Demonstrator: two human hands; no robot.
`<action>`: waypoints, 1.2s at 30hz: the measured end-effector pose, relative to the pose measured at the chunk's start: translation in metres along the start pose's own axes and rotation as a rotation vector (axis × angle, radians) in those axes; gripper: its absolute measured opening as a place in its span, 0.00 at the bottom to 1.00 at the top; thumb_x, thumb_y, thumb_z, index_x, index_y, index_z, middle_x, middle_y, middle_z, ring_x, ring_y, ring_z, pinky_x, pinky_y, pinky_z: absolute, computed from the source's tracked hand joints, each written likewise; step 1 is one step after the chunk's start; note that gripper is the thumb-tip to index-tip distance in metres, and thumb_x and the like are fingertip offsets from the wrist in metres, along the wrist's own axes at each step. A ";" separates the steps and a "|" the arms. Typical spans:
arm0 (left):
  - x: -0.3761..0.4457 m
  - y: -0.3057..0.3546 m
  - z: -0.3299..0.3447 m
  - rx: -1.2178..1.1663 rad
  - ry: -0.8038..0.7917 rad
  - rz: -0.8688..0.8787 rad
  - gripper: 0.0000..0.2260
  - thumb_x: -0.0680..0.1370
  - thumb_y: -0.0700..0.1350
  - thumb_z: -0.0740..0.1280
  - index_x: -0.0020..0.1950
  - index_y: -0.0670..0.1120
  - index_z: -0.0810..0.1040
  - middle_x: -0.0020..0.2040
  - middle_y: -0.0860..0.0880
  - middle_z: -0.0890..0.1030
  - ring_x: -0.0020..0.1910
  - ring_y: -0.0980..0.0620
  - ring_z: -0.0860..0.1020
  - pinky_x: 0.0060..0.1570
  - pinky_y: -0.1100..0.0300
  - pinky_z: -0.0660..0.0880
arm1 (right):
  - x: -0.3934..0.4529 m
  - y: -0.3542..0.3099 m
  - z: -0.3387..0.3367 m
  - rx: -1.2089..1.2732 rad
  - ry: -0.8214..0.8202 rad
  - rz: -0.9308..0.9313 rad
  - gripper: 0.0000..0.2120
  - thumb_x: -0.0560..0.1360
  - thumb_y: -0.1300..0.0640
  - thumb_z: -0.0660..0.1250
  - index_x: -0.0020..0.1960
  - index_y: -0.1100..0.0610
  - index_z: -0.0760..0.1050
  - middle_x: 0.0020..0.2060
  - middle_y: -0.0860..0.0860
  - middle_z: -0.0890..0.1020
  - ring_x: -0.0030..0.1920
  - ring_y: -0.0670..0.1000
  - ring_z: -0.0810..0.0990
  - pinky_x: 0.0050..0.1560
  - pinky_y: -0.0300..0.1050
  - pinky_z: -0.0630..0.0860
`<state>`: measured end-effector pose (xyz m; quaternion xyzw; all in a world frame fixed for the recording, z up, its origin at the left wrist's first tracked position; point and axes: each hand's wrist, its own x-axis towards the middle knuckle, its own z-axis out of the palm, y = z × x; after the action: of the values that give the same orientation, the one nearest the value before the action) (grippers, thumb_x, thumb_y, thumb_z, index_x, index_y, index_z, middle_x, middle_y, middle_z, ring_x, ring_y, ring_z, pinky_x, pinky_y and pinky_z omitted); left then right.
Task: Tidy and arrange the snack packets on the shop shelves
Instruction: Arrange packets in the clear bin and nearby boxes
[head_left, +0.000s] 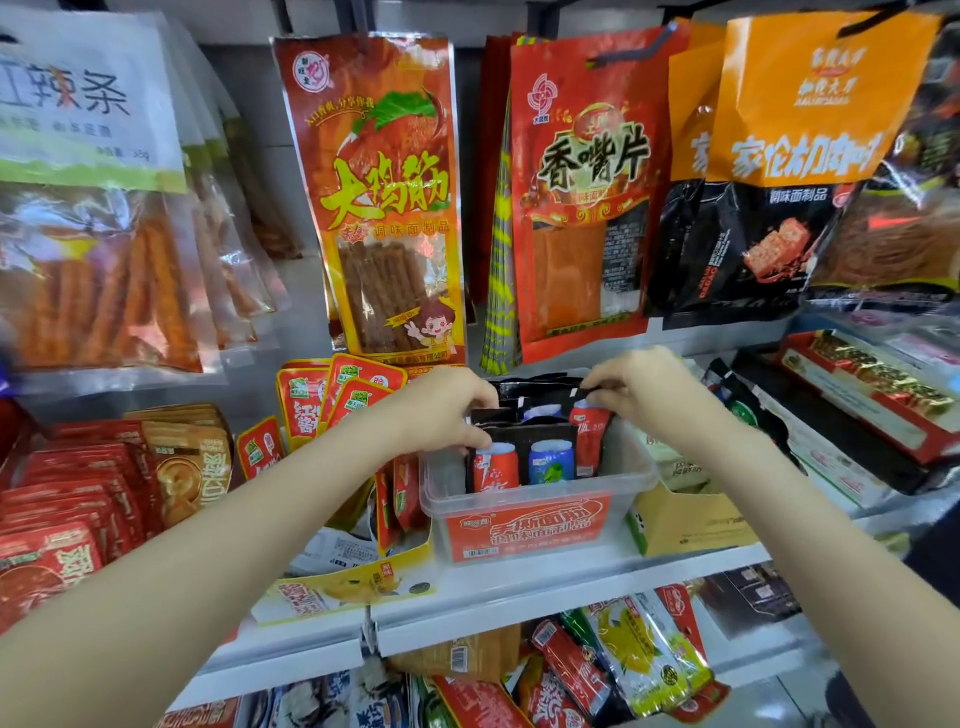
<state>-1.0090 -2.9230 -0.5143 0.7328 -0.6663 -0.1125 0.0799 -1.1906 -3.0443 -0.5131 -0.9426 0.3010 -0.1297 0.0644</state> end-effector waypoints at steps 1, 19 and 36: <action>0.001 0.000 0.000 -0.023 0.039 -0.009 0.14 0.73 0.46 0.71 0.57 0.45 0.77 0.37 0.57 0.71 0.37 0.56 0.71 0.33 0.64 0.64 | 0.001 0.002 -0.003 -0.012 0.017 -0.005 0.11 0.75 0.60 0.65 0.56 0.57 0.80 0.51 0.53 0.83 0.53 0.54 0.79 0.53 0.44 0.72; 0.017 0.019 0.014 -0.239 -0.155 -0.217 0.15 0.76 0.39 0.66 0.62 0.39 0.72 0.56 0.42 0.80 0.41 0.49 0.83 0.31 0.68 0.75 | 0.000 0.003 0.000 -0.023 -0.041 -0.025 0.11 0.76 0.65 0.61 0.53 0.59 0.80 0.50 0.53 0.83 0.53 0.53 0.79 0.55 0.42 0.73; 0.022 0.040 0.013 -0.114 -0.283 -0.267 0.33 0.72 0.44 0.71 0.72 0.45 0.58 0.59 0.47 0.75 0.52 0.50 0.78 0.39 0.63 0.74 | -0.030 0.024 0.002 0.124 -0.109 0.099 0.07 0.71 0.60 0.71 0.48 0.60 0.82 0.48 0.54 0.80 0.44 0.49 0.76 0.50 0.40 0.72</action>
<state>-1.0489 -2.9479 -0.5175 0.7857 -0.5604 -0.2617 0.0113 -1.2267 -3.0465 -0.5265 -0.9265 0.3345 -0.0934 0.1450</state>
